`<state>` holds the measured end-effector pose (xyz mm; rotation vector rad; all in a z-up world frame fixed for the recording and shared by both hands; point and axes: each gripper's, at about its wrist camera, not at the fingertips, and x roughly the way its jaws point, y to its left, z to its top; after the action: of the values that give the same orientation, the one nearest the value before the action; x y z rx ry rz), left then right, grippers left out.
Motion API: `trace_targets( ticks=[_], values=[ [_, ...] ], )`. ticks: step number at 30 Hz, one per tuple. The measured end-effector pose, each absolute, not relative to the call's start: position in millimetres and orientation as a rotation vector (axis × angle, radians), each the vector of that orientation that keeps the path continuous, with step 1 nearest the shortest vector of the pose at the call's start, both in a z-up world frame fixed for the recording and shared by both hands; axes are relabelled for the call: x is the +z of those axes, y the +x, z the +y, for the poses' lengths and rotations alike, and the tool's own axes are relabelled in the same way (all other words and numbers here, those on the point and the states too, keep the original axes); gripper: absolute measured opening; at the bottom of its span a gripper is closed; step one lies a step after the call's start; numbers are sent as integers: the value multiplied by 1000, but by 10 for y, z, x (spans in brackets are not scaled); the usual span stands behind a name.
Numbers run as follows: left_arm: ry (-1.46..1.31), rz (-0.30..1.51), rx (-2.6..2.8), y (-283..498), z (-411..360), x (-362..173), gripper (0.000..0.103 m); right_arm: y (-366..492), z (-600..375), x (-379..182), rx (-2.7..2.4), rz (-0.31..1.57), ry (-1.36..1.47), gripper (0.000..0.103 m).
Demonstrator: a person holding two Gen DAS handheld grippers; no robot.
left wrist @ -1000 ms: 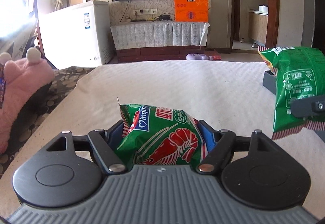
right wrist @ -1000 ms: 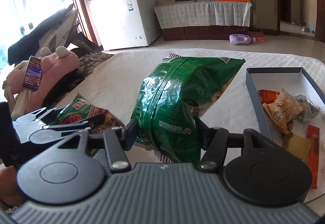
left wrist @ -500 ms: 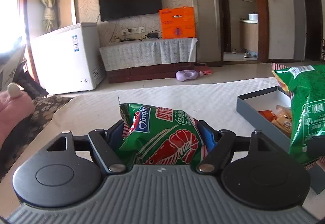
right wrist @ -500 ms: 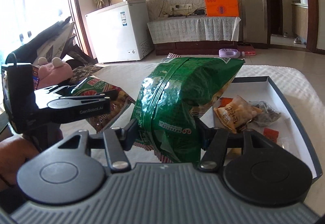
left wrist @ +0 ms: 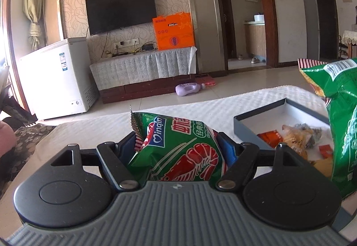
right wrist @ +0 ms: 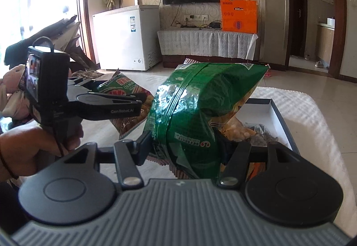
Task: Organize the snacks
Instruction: 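Lift and carry both chip bags over the gray box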
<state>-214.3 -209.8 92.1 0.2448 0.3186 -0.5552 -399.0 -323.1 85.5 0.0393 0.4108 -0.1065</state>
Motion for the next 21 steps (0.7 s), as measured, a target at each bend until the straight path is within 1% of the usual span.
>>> trace_targets(
  ticks=[7,21],
  values=[
    [227,339,-598,-2194,-2274,919,79,-4103,-3351,873,-147,393,36,61],
    [254,326,-725,-2541,-2919,834,79,-4253,-3760,848,-273,391,64,62]
  ],
)
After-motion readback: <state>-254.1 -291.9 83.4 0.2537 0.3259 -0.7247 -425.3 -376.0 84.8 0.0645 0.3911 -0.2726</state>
